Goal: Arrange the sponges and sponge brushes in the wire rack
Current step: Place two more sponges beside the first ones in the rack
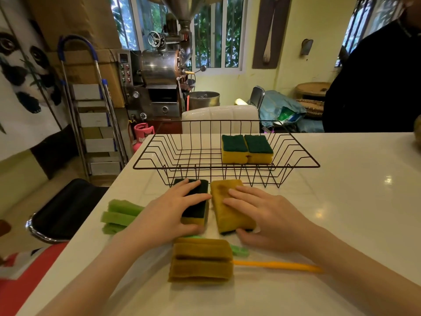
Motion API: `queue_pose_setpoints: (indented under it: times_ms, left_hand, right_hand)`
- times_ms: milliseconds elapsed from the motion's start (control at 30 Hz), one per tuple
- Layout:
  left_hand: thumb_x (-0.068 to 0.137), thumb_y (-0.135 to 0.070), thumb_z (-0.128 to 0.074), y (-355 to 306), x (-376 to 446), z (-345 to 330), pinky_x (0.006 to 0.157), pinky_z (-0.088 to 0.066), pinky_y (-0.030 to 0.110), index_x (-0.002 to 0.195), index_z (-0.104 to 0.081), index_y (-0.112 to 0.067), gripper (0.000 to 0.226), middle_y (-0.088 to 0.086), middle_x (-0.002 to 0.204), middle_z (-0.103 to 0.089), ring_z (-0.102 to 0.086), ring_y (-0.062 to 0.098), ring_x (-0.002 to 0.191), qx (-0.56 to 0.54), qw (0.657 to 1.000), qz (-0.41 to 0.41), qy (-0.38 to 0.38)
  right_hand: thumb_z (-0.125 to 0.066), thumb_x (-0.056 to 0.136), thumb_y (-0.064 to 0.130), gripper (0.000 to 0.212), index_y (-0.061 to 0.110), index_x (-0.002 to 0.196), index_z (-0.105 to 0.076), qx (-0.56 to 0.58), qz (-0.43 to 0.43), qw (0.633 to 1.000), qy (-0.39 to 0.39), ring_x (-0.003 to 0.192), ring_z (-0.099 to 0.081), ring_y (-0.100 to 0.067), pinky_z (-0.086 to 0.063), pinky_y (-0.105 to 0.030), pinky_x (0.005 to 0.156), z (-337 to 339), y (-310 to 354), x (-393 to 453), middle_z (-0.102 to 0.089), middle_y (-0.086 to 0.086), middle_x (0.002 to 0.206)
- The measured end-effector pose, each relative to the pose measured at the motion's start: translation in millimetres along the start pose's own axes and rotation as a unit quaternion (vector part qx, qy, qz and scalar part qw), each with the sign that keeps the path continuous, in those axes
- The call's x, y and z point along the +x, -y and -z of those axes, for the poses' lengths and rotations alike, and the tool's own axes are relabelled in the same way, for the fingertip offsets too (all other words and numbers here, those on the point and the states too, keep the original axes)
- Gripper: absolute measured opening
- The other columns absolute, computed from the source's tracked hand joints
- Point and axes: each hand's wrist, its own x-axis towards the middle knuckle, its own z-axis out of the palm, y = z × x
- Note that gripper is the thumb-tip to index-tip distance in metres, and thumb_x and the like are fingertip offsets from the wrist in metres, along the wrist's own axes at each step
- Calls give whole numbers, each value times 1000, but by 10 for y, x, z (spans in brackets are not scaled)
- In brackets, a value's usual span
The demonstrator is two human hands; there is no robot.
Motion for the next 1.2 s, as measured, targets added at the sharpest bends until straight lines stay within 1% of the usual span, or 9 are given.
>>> queue_pose_setpoints:
  times_ms: [167, 267, 400, 600, 700, 833, 900, 1033, 1200]
  left_hand:
    - [77, -50, -57, 6, -18, -20, 112, -25, 37, 133, -20, -49, 67, -18, 153, -6, 3, 4, 139, 20, 1000, -5, -5]
    - [77, -50, -56, 9, -23, -22, 111, -26, 37, 133, -20, -49, 66, -18, 152, -6, 6, -2, 134, 14, 1000, -10, -4]
    - [76, -53, -56, 15, -18, -24, 110, -29, 36, 132, -21, -50, 66, -19, 152, -7, 3, -4, 133, 14, 1000, -15, -14]
    - [76, -54, -55, -17, -9, 6, 110, -28, 37, 133, -21, -49, 67, -19, 152, -9, 0, 0, 137, 18, 1000, -7, -9]
    - [75, -54, -55, -18, -16, -2, 110, -28, 38, 132, -20, -50, 67, -19, 152, -10, -2, 4, 140, 14, 1000, -6, -5]
    - [75, -54, -57, -24, -27, -12, 110, -29, 38, 134, -19, -47, 71, -19, 151, -11, -2, 2, 139, 6, 1000, -5, -7]
    - [74, -53, -58, -16, -30, -19, 111, -28, 36, 136, -16, -44, 75, -20, 151, -11, 0, -5, 133, -1, 1000, -7, -13]
    - [70, -57, -60, -20, -38, -32, 111, -26, 32, 137, -18, -39, 81, -19, 150, -15, -4, -6, 132, -20, 999, -15, -29]
    - [51, -75, -46, -1, -43, 0, 104, -40, 32, 130, -35, -37, 88, -14, 148, -24, -29, 8, 130, -82, 996, -7, -43]
  right_hand:
    - [-58, 71, 37, 49, 20, 116, -50, 151, -34, 976, -153, 87, -61, -10, -48, -12, 70, 64, -54, -14, -67, 1, 103]
    - [-52, 69, 42, 32, 38, 100, -49, 374, -195, 885, -199, 77, -58, -12, -50, -19, 63, 144, -61, -1, -60, 12, 89]
    - [-48, 87, 19, 12, 21, 90, -60, 586, -307, 733, -158, 79, -67, -15, -59, -28, 55, 234, -111, 59, -64, -4, 86]
    - [-41, 90, 31, 23, 15, 84, -56, 563, -472, 678, -18, 79, -60, -23, -55, -29, 47, 202, -131, 102, -57, -11, 85]
    - [-41, 90, 34, 27, 15, 77, -56, 506, -498, 704, 15, 70, -55, -18, -49, -27, 52, 185, -150, 109, -54, -7, 74]
    - [-41, 92, 32, 30, 17, 80, -64, 344, -413, 842, -55, 75, -54, -12, -43, -31, 68, 73, -190, 48, -60, -2, 72]
    - [-42, 92, 33, 29, 17, 93, -65, 266, -385, 882, -63, 82, -56, -14, -44, -32, 73, 18, -193, 17, -64, -2, 83]
    - [-46, 90, 35, 27, 18, 106, -59, 286, -344, 889, -97, 96, -54, -16, -44, -31, 80, 59, -176, 8, -61, 2, 98]
    - [-46, 68, 67, 65, 28, 120, -44, 229, -234, 945, -6, 110, -38, -7, -38, -24, 89, 177, 48, -5, -44, 11, 117]
